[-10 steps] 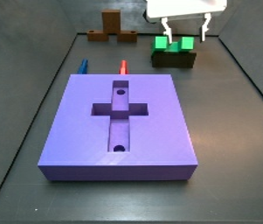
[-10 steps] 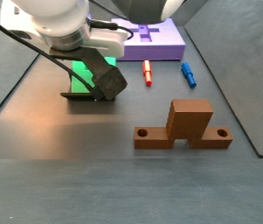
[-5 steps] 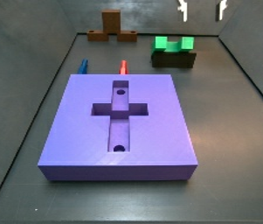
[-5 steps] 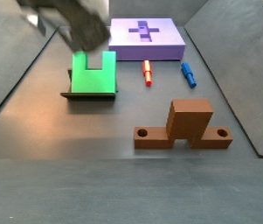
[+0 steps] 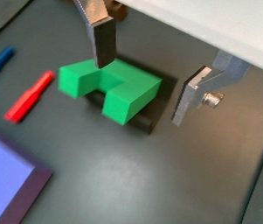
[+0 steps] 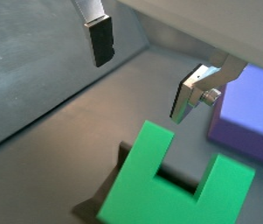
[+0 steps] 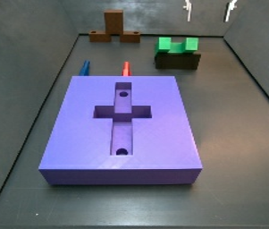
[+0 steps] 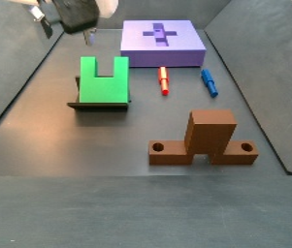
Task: Pick up the green object. Move up. Place the green object on the fixture. Regrasp the green object. Move to above the board. Insert the green object.
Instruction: Regrasp the green object.
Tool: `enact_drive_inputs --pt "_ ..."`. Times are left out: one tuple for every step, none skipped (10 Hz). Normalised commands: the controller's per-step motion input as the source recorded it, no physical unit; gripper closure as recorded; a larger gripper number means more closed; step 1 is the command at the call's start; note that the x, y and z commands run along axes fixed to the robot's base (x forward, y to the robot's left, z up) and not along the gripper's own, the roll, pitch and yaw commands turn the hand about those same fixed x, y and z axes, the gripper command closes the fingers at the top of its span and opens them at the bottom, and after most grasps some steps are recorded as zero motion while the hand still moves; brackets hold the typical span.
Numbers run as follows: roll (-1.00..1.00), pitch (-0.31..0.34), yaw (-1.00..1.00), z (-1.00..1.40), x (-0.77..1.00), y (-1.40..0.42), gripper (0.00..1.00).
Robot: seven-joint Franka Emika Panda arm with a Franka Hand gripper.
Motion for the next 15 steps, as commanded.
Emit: enact_drive_inputs --pt "1.0 0.0 -0.55 -0.04 -0.02 0.0 0.0" --pt "1.0 0.0 -0.58 -0.08 0.0 0.0 0.0" --pt "1.0 0.0 -0.61 -0.11 0.0 0.0 0.0" --pt "0.65 -0.069 -0.88 -0.3 0.0 0.0 0.0" --pt "0.41 -0.2 -0.93 -0.4 0.0 0.0 0.0" --pt "0.46 -0.263 -0.9 -0.38 0.0 0.0 0.0" --pt "0.62 -0.411 -0.78 -0.29 -0.03 0.0 0.0" --pt "0.56 -0.543 -0.22 0.24 0.0 0.0 0.0" --pt "0.61 -0.234 0.11 0.63 0.39 -0.1 0.0" --pt "0.63 -0.131 0.51 0.51 0.63 -0.13 0.0" --pt "0.45 -0.246 0.64 0.16 0.37 -0.05 0.0" --pt "0.32 -0.58 0.87 0.0 0.0 -0.02 0.0" --pt "0.29 -0.58 0.88 -0.02 0.0 -0.02 0.0" --pt "0.29 -0.557 0.89 -0.03 0.0 -0.02 0.0" --pt "0.58 -0.423 0.87 -0.13 -0.03 0.0 0.0"
